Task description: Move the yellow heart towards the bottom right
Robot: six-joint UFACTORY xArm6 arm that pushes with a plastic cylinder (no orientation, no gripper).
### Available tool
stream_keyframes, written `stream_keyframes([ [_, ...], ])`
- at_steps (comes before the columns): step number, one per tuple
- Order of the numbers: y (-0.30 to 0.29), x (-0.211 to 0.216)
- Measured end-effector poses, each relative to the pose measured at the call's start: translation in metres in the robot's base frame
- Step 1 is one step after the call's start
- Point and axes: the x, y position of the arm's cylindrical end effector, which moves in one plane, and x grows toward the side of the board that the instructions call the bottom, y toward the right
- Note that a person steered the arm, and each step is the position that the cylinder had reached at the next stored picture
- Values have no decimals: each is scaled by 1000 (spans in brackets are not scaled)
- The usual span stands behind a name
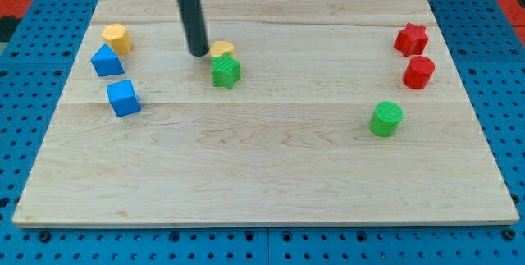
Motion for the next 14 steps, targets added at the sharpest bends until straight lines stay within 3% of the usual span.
stream_keyframes([
  [5,113,40],
  [7,116,81],
  [9,151,84],
  [12,152,125],
  [14,162,120],
])
